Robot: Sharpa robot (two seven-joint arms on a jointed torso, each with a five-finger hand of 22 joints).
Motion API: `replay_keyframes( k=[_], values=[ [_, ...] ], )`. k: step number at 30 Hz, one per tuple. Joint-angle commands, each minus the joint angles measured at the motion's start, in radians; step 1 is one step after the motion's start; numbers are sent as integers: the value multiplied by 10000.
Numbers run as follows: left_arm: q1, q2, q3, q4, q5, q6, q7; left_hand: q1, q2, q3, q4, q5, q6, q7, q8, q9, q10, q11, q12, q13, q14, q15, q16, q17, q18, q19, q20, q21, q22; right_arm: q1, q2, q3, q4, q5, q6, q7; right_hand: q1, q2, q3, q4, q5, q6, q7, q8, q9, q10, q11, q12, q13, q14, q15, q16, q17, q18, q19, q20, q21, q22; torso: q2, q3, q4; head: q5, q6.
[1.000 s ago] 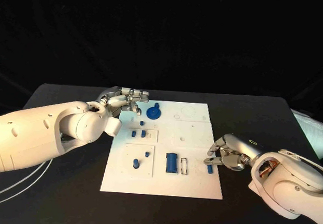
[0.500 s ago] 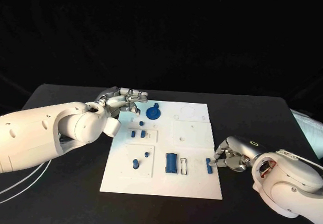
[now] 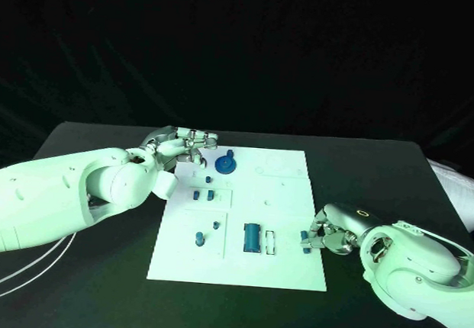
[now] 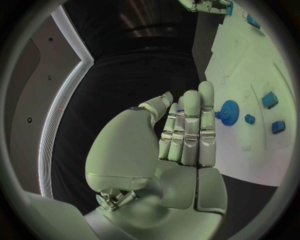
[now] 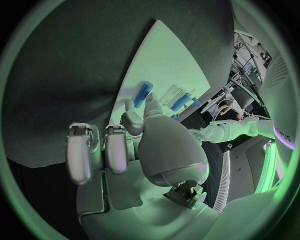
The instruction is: Assemble the parts on the task board
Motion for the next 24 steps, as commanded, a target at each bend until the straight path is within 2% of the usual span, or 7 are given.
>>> replay_keyframes(
  k=[1, 6, 10, 16, 21, 24],
  values=[
    [1, 15, 6, 14, -36, 182, 52, 98, 26, 3, -82, 22, -78, -4, 38, 6, -41, -9, 60, 16, -76, 2, 14, -10, 122, 49, -8, -40, -10, -44, 39, -16, -11, -245, 264, -97, -80, 23, -2, 81, 35, 95, -12, -8, 4, 85, -6, 54, 33, 743, -9, 39, 1070, -107, 226, 4, 60, 944, -5, -6, 1, 1, -16],
    [1, 12, 6, 10, -36, 193, 41, 98, 26, 3, -82, 22, -78, -4, 38, 6, -41, -9, 60, 16, -76, 2, 14, -10, 122, 49, -8, -40, -10, -64, 112, -16, -36, -530, 511, -118, -38, 14, 18, 83, 33, 178, -47, 16, 24, 153, -35, 161, 126, 752, -30, 62, 1100, -116, 246, -11, 86, 984, -4, -10, -2, -18, -23],
    [1, 13, 6, 10, -36, 195, 40, 98, 26, 3, -82, 22, -78, -4, 38, 6, -41, -9, 60, 16, -76, 2, 14, -10, 122, 49, -8, -40, -10, -95, 216, -17, -115, -1137, 777, -171, 261, 35, 152, -64, -31, 210, -79, 0, 38, 156, -72, 149, 134, 752, -65, 58, 1097, -115, 247, -44, 88, 987, -6, -6, -1, -18, -14],
    [1, 14, 6, 10, -36, 201, 34, 98, 26, 3, -82, 22, -78, -4, 38, 6, -41, -9, 60, 16, -76, 2, 14, -10, 122, 49, -8, -40, -10, -230, 499, -20, -314, -2056, 1357, -215, 848, 64, 497, -424, -779, 205, -72, -81, 46, 92, -81, 25, 87, 736, -81, 14, 1054, -106, 217, -75, 55, 944, -4, -6, 8, 5, -24],
    [1, 14, 6, 3, -36, 201, 26, 98, 26, 3, -82, 22, -78, -4, 38, 6, -41, -9, 60, 16, -76, 2, 14, -10, 122, 49, -8, -40, -10, -350, 700, -23, -398, -2419, 1929, -218, 1207, 61, 760, -689, -1012, 233, -86, -121, 53, 70, -93, -21, 82, 735, -90, 11, 1061, -113, 228, -76, 69, 975, -4, 2, 10, 20, -22],
    [1, 16, 5, -2, -36, 201, 23, 111, 22, 0, -93, 20, -76, -4, 45, 6, -45, -9, 76, 17, -81, 1, 16, -19, 121, 53, -11, -46, -15, -379, 751, -24, -400, -2504, 2078, -214, 1409, 69, 924, -847, -1056, 261, -97, -138, 55, 67, -105, -32, 90, 737, -99, 15, 1072, -115, 230, -83, 72, 983, -5, -1, -1, 23, -24]
  ],
)
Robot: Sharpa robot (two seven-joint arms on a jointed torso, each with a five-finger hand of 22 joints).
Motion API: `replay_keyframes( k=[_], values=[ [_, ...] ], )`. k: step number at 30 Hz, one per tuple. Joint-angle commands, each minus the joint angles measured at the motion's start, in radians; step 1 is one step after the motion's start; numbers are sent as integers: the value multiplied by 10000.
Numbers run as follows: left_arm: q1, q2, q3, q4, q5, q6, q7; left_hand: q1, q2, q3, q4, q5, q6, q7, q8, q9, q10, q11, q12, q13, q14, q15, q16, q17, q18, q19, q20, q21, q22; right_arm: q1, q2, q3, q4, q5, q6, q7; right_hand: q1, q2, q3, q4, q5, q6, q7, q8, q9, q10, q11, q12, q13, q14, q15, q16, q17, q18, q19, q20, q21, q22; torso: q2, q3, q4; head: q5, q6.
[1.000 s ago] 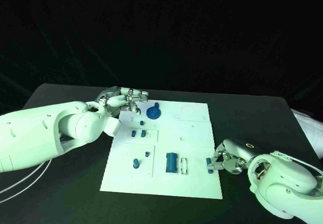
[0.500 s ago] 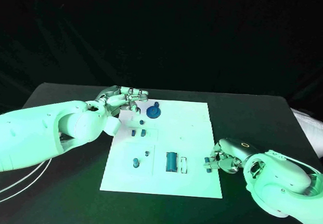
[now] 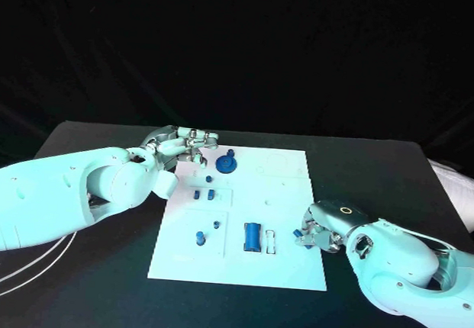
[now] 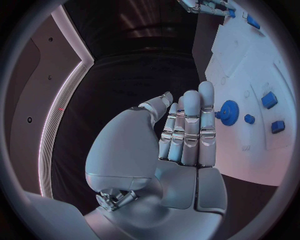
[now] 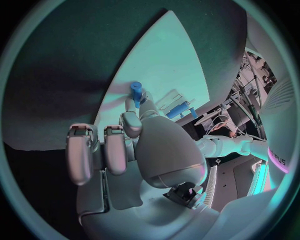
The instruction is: Assemble the parts on the task board
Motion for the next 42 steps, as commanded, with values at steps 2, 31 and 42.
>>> replay_keyframes(
  k=[2, 31, 42],
  values=[
    [3, 18, 5, 9, -32, 177, 34, 111, 22, -10, -50, 20, -76, -4, 45, 6, -45, -8, 60, 17, -81, -1, 16, -16, 122, 53, -11, -46, -16, -199, 59, -149, -144, -490, 1361, -161, 358, 88, 198, -155, 22, 0, -56, -51, -38, -42, -46, -54, -10, 712, -84, 14, 1067, -123, 229, -86, 4, 985, -1, -2, -13, -3, -10],
    [-6, 55, 4, 28, -93, 226, 114, 238, 64, 48, -134, 31, -76, -7, 62, 5, -65, -14, 104, 15, -100, -13, 20, -44, 124, 62, -24, -60, -26, 86, -137, -131, 352, 4947, -1853, 284, -595, 73, 2125, 210, 1041, -107, 14, -496, -143, -222, 11, -646, -354, 714, -44, -23, 1082, -80, 143, -84, -128, 814, 5, -21, 6, -56, 29],
    [-7, 51, 4, 71, -96, 244, 134, 313, 99, 105, -189, 35, -79, -2, 70, 3, -81, -14, 128, 11, -111, -18, 24, -61, 124, 68, -33, -61, -25, 189, -4, -124, 358, 5921, -1591, 321, -1050, -427, 2784, 375, 1113, 55, -29, -470, -93, -128, -19, -480, -209, 730, -66, 14, 1142, -92, 180, -95, -91, 881, 3, -17, -16, -27, 21]
  ],
)
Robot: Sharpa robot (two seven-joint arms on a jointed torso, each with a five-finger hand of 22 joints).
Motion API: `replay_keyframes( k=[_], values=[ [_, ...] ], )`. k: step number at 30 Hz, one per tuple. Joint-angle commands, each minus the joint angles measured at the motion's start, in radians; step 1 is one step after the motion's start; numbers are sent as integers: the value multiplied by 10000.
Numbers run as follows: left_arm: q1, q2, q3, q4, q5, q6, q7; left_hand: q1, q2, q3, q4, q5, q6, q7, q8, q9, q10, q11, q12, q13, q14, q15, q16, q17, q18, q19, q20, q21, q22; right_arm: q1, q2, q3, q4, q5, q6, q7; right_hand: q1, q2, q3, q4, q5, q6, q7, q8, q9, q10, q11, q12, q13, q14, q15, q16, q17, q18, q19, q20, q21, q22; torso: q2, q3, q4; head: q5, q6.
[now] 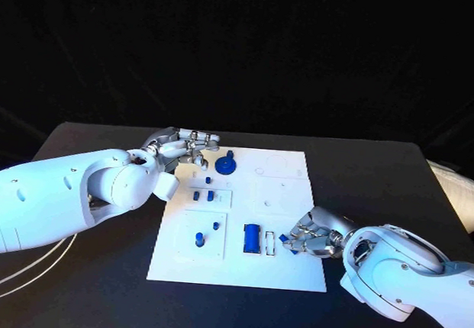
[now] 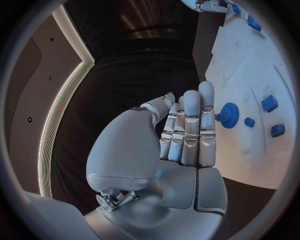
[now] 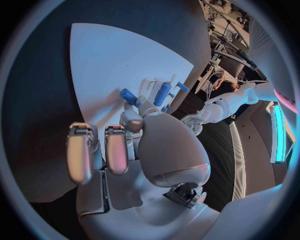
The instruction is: Assemble the parts on the task board
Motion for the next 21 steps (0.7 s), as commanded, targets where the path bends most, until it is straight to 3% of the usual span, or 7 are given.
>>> replay_keyframes(
  k=[1, 8, 15, 21],
  values=[
    [0, 13, 6, 42, -48, 178, 131, 131, -3, 20, -83, 35, -80, -2, 70, 3, -82, -13, 59, 11, -74, 17, 24, -11, 124, 68, -33, -61, -16, 2, 81, -1, -7, 657, 89, 98, -99, -91, 108, 15, 55, 108, 19, 71, 23, 99, 19, 89, 32, 742, -25, 17, 1152, -106, 160, -72, -1, 882, 0, -1, -14, -6, -26],
    [0, 11, 6, 53, -48, 125, 195, 162, 3, 43, -110, 35, -78, -1, 75, 3, -84, -13, 72, 10, -77, 14, 26, -18, 123, 71, -37, -60, -14, 0, 325, -1, -65, 618, 44, 25, -253, -214, 267, 68, 123, 191, -11, 121, 63, 150, -4, 164, 95, 751, -43, 39, 1181, -113, 177, -88, 19, 914, 3, 13, -5, 1, -31],
    [0, 12, 7, 53, -48, 118, 199, 174, 3, 52, -122, 35, -77, -1, 77, 3, -84, -13, 77, 10, -77, 13, 28, -20, 123, 72, -39, -59, -13, -3, 470, 0, -58, 244, -456, 34, -479, -373, 330, 169, 95, 211, -11, 141, 91, 174, -5, 182, 114, 750, -46, 32, 1176, -113, 178, -95, 18, 914, 3, 15, -1, 30, -31],
    [0, 11, 7, 53, -48, 123, 185, 174, 3, 52, -122, 35, -77, -1, 77, 3, -84, -13, 77, 10, -77, 13, 28, -20, 123, 72, -39, -59, -13, -4, 556, 0, -80, 109, -384, -8, -567, -422, 350, 211, 97, 221, -12, 149, 103, 182, -3, 186, 120, 750, -46, 30, 1175, -113, 179, -96, 18, 916, 2, 16, -16, 45, -40]
  ],
)
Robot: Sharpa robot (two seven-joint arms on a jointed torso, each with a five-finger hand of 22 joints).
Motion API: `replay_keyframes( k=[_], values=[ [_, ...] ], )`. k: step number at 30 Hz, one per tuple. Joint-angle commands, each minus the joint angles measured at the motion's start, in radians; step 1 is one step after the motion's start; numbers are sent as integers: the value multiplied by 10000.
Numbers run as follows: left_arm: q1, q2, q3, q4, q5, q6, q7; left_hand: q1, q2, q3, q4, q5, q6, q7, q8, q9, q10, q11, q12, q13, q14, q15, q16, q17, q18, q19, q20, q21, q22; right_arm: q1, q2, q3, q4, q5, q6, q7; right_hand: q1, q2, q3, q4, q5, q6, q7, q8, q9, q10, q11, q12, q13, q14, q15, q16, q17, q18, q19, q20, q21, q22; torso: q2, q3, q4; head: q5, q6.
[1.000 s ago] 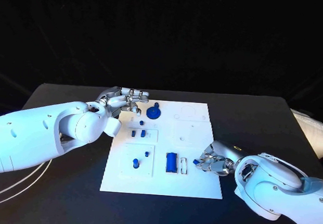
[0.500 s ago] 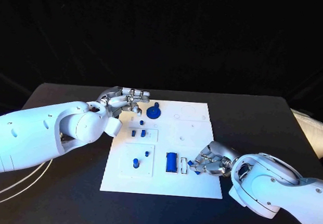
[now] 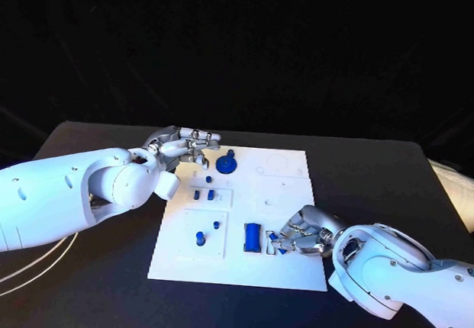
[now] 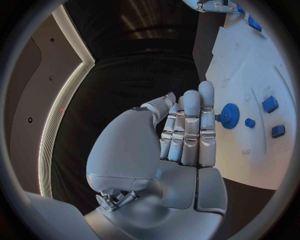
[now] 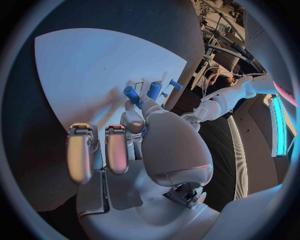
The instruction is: Assemble the parts on the task board
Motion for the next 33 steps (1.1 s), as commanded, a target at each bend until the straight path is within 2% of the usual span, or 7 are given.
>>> replay_keyframes(
  k=[1, 7, 15, 33],
  values=[
    [0, 17, 7, 28, -33, 127, 136, 96, 4, -17, -54, 35, -77, -1, 32, 3, -84, -13, 39, 10, -78, 12, 28, -12, 123, 35, -2, -58, -14, -6, 58, 0, -17, -319, -10, -49, -147, 2, 21, 75, 18, 70, 30, 27, 2, 91, 12, 35, 13, 750, -47, 32, 1179, -114, 219, -62, 19, 919, -5, 0, -11, 9, -11],
    [1, 23, 7, 28, -33, 148, 110, 96, 4, -17, -54, 35, -77, -1, 32, 3, -84, -13, 39, 10, -78, 12, 28, -12, 123, 35, -2, -58, -14, -7, 167, 0, -72, -693, 634, -340, -666, -94, -84, 407, 230, 216, -11, 133, 83, 210, -12, 206, 151, 746, -61, 9, 1155, -117, 227, -68, 27, 936, -4, -2, -2, 7, -22],
    [1, 30, 7, 26, -33, 233, 12, 86, 6, -9, -56, 31, -80, 8, 35, 2, -93, -4, 48, 7, -81, 15, 31, -20, 121, 37, -3, -57, -11, -9, 263, 0, -106, -909, 1197, -443, -868, -17, -112, 578, 512, 376, -93, 257, 170, 438, -77, 622, 488, 747, -111, 3, 1152, -123, 244, -100, 45, 969, -9, -5, -5, 9, -39],
    [1, 31, 7, 17, -37, 317, -90, 69, 8, -9, -47, 30, -84, 13, 34, 0, -102, 1, 50, 5, -83, 19, 32, -23, 119, 37, -2, -57, -11, -10, 377, 0, -214, -1283, 1219, -520, -1054, 26, -163, 737, 658, 406, -113, 307, 220, 510, -97, 733, 603, 752, -135, 15, 1171, -134, 265, -123, 70, 1013, -2, 5, -7, -3, -32]
  ],
)
